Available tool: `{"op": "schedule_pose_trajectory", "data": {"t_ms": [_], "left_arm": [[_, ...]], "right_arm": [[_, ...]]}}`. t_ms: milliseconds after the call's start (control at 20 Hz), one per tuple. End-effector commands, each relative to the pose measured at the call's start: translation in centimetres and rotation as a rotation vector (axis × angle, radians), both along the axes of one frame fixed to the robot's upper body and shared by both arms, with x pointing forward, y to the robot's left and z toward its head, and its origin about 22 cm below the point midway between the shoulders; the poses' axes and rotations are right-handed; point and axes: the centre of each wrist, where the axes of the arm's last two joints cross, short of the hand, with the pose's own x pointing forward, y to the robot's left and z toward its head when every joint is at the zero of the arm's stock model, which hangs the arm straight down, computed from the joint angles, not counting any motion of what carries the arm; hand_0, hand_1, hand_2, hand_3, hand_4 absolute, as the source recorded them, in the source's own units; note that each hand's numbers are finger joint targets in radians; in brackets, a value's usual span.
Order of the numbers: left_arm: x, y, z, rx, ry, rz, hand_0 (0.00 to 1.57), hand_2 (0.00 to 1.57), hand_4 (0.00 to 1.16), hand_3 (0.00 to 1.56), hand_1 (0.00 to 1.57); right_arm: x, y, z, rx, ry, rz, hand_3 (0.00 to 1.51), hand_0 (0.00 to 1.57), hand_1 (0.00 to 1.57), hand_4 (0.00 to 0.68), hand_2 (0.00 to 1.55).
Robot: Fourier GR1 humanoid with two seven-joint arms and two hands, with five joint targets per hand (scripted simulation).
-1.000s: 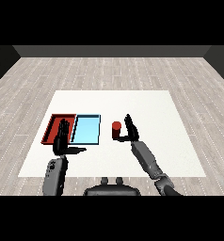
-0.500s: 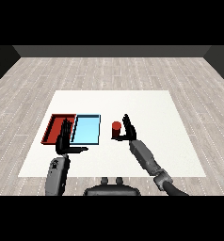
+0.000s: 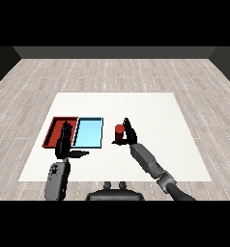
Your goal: Pick the red can and put it in the red box
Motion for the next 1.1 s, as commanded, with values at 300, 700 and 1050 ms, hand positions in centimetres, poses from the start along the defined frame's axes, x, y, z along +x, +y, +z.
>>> {"op": "schedule_pose_trajectory", "data": {"t_ms": [300,700,1050], "left_arm": [[-0.5,0.0,1.4,0.007,-0.007,0.009,0.0,0.0,0.0,0.0,0.0],[-1.7,-0.8,-0.8,0.003,0.009,-0.022,0.0,0.0,0.0,0.0,0.0],[0.5,-2.1,-1.0,0.007,-0.005,-0.01,0.0,0.0,0.0,0.0,0.0]], "right_arm": [[0.7,1.5,0.7,-0.003,0.016,0.033,0.0,0.0,0.0,0.0,0.0],[0.8,2.3,1.6,0.011,0.015,0.036,0.0,0.0,0.0,0.0,0.0],[1.9,2.1,2.2,-0.039,0.108,-0.05,0.0,0.0,0.0,0.0,0.0]]}}
